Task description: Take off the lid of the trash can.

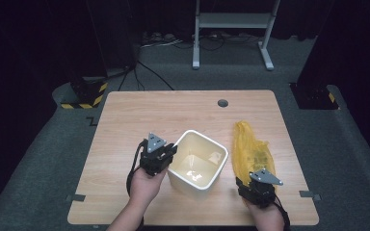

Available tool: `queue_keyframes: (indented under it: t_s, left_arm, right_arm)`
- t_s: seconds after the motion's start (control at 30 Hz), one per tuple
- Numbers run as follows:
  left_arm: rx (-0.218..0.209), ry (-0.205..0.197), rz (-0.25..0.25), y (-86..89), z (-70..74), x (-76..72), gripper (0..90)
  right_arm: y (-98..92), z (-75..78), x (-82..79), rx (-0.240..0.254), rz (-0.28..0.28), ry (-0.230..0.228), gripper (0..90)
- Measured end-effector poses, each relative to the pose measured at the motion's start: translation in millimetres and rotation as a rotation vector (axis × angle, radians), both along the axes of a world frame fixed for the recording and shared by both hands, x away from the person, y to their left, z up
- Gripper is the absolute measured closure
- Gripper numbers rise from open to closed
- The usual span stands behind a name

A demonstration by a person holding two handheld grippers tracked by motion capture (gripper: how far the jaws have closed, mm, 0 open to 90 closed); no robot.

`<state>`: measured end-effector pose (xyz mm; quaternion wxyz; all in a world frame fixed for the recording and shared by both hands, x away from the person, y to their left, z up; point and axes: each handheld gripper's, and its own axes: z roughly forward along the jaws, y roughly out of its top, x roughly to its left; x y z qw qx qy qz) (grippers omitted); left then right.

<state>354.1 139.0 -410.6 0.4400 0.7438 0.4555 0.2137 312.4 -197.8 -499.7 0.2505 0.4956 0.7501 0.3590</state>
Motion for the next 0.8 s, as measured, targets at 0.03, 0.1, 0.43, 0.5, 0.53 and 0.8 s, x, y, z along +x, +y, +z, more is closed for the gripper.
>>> queue_keyframes:
  t_s: [0.03,0.1,0.43,0.5,0.53,0.8]
  left_arm:
    - [-0.008,-0.004,0.003,-0.1,0.4,-0.3,79.5]
    - [-0.013,-0.009,0.004,0.6,1.4,-0.7,79.6]
    - [-0.047,-0.024,0.01,3.5,2.1,-3.0,79.5]
    - [-0.043,-0.042,0.011,3.8,2.6,-4.2,79.5]
    - [-0.044,-0.047,0.011,3.8,3.0,-4.9,79.5]
    - [-0.058,-0.098,0.018,5.6,5.8,-9.7,79.8]
  right_arm:
    - [0.0,0.0,-0.1,0.002,-0.001,0.001,43.6]
    - [0.2,-0.1,-0.2,0.002,-0.002,0.003,43.7]
    - [1.6,-1.9,-0.3,-0.008,0.009,0.0,42.9]
    - [1.5,-2.1,-0.3,-0.01,0.009,-0.002,42.8]
    - [1.6,-2.1,-0.4,-0.01,0.008,-0.003,42.8]
    - [0.6,-1.3,-3.4,-0.029,0.021,-0.032,39.8]
